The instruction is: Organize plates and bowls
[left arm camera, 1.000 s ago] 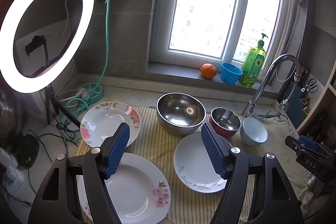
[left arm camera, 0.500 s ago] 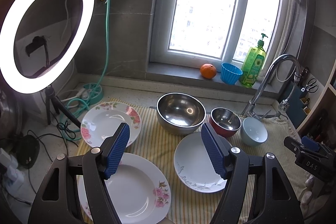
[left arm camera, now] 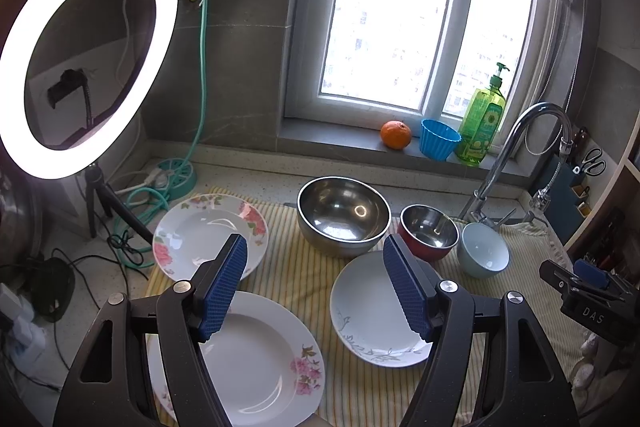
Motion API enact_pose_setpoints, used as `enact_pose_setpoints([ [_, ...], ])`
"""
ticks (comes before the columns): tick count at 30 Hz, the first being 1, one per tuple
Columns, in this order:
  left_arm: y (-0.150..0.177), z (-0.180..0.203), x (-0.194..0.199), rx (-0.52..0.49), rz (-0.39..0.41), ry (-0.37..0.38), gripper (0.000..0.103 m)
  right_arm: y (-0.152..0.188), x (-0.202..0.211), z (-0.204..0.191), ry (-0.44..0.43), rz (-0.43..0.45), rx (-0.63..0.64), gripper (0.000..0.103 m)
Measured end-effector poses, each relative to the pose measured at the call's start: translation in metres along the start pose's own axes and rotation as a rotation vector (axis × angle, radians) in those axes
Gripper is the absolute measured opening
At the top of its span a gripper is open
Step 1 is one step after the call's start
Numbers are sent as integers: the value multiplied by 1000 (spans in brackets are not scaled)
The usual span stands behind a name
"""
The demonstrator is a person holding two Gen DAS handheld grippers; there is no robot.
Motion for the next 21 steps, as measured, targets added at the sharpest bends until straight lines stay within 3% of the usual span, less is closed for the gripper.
enact_pose_setpoints([
  [21,4,-8,-6,20,-27,-20,71,4,-7,-4,-5,-19,12,80],
])
Point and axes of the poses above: each gripper's, at about its wrist camera, not at the fingertips, and x roughly against the way its jaws point, z to its right, y to its underside, the point moved 9 cm from there along -x, roughly the way its jaws point, and after that the axes turned 5 degrees about y, right-handed, at the moved point
